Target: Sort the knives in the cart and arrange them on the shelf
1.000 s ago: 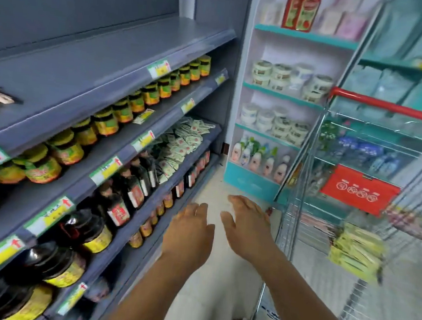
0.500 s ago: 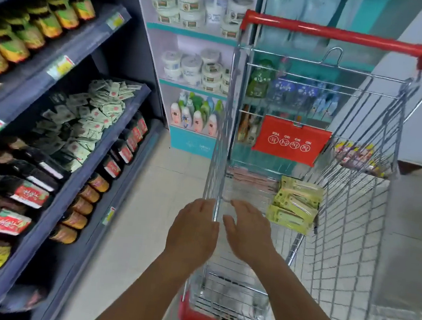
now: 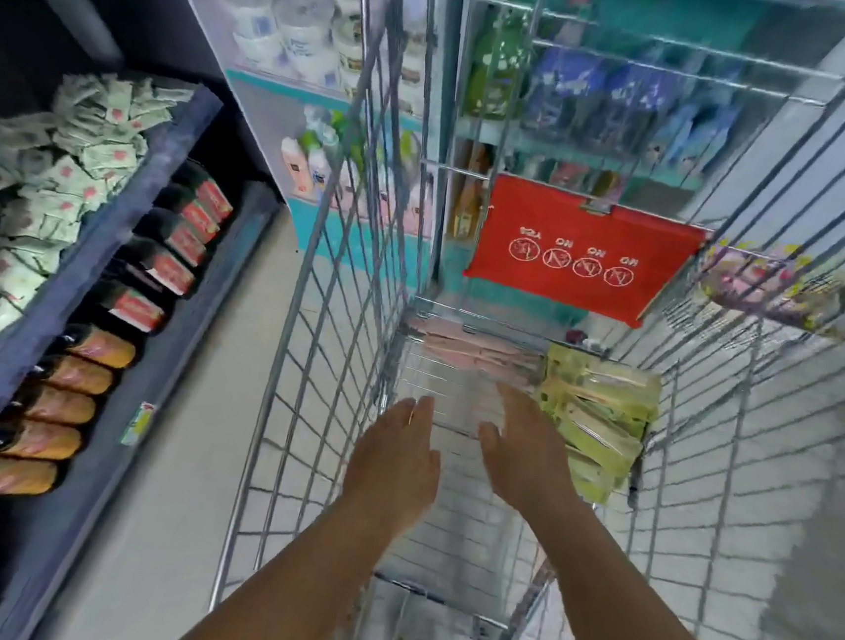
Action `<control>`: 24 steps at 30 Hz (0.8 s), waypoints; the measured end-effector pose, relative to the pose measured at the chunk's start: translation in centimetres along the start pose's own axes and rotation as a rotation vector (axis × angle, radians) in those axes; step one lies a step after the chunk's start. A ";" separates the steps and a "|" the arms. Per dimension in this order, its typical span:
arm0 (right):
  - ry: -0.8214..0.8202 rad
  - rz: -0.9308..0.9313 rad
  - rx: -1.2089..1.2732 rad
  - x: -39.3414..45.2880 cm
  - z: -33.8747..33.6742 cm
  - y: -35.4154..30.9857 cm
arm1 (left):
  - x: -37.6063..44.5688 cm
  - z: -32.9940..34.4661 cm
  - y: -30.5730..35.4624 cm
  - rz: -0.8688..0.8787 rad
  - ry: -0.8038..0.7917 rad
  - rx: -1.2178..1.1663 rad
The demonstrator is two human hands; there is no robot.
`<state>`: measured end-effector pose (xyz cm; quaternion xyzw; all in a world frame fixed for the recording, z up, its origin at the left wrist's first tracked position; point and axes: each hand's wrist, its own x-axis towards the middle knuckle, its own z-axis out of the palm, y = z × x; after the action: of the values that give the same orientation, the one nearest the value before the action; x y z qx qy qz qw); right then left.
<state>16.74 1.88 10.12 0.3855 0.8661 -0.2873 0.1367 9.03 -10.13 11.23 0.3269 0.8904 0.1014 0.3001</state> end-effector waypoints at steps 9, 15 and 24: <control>-0.051 0.029 -0.137 12.3 5.7 3.7 | 11.6 6.0 -1.7 -0.004 -0.094 0.176; 0.039 0.029 -0.184 18.1 7.8 4.8 | 17.3 7.5 -2.3 0.066 -0.089 0.206; 0.086 -0.010 -0.317 17.9 10.1 4.5 | 18.4 9.8 -4.8 0.041 -0.105 0.241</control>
<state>8.33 8.77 -7.86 0.3666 0.9076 -0.1310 0.1569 1.23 -2.11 -7.01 0.3836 0.8723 -0.0175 0.3027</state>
